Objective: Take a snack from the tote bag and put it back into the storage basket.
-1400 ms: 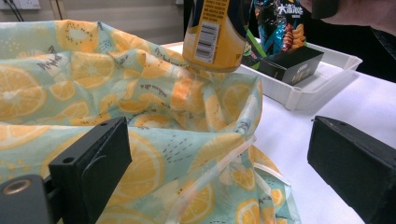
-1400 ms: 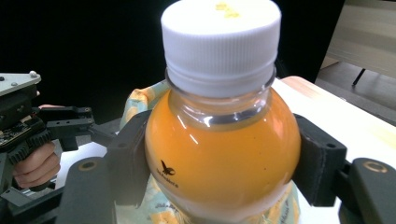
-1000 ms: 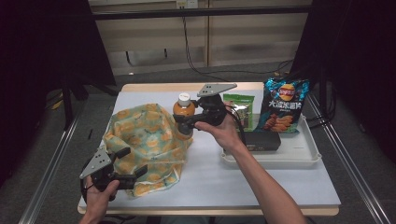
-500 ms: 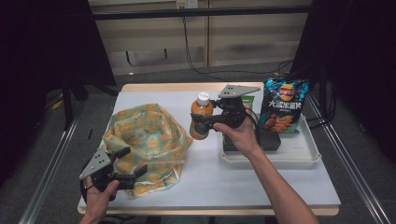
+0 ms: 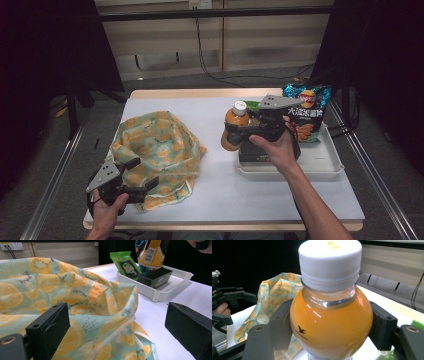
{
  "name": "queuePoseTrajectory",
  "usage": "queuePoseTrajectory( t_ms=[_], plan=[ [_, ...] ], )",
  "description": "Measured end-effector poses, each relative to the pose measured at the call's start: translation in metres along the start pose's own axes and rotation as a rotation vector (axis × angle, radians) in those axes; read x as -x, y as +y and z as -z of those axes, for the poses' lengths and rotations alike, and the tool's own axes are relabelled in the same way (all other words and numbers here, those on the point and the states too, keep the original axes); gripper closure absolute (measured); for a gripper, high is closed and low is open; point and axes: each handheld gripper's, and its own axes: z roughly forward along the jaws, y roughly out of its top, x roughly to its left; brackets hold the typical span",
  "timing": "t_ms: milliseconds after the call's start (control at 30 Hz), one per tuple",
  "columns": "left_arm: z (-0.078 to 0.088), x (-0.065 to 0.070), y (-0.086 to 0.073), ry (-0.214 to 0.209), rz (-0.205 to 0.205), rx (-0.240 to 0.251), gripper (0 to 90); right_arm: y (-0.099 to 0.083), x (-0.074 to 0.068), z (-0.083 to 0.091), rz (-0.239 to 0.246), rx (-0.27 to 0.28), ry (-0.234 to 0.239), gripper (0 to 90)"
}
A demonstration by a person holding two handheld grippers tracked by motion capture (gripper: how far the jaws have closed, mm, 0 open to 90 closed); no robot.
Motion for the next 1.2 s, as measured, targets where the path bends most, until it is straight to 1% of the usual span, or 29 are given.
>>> queuePoseTrajectory(
  t_ms=[133, 233, 400, 500, 633, 767, 800, 833, 933, 1200],
  plan=[
    [0.000, 0.000, 0.000, 0.002, -0.003, 0.000, 5.5, -0.004, 0.004, 0.012, -0.005, 0.006, -0.013, 31.1],
    [0.000, -0.001, 0.000, -0.004, 0.001, -0.001, 5.5, -0.008, 0.008, 0.021, -0.009, 0.004, -0.036, 31.1],
    [-0.001, -0.001, 0.000, -0.003, 0.002, -0.009, 5.5, -0.014, 0.015, 0.038, -0.015, 0.012, -0.063, 31.1],
    [-0.001, -0.001, 0.000, -0.001, -0.002, -0.009, 5.5, -0.017, 0.017, 0.047, -0.015, 0.012, -0.072, 31.1],
    [-0.001, -0.001, 0.000, 0.003, 0.010, -0.001, 5.5, -0.022, 0.020, 0.057, -0.014, 0.008, -0.085, 31.1],
    [-0.001, -0.001, -0.001, 0.003, 0.009, -0.004, 5.5, -0.028, 0.024, 0.067, -0.021, 0.001, -0.110, 31.1],
    [-0.001, -0.001, -0.001, 0.003, 0.009, -0.004, 5.5, -0.028, 0.024, 0.067, -0.021, 0.001, -0.110, 31.1],
    [-0.001, -0.001, -0.001, 0.003, 0.006, -0.006, 5.5, -0.031, 0.025, 0.073, -0.025, 0.004, -0.114, 31.1],
    [-0.001, -0.002, -0.001, 0.007, 0.009, -0.003, 5.5, -0.034, 0.027, 0.079, -0.024, -0.002, -0.130, 31.1],
    [0.000, -0.002, -0.001, 0.007, 0.008, -0.004, 5.5, -0.041, 0.036, 0.098, -0.035, 0.015, -0.170, 31.1]
  ],
)
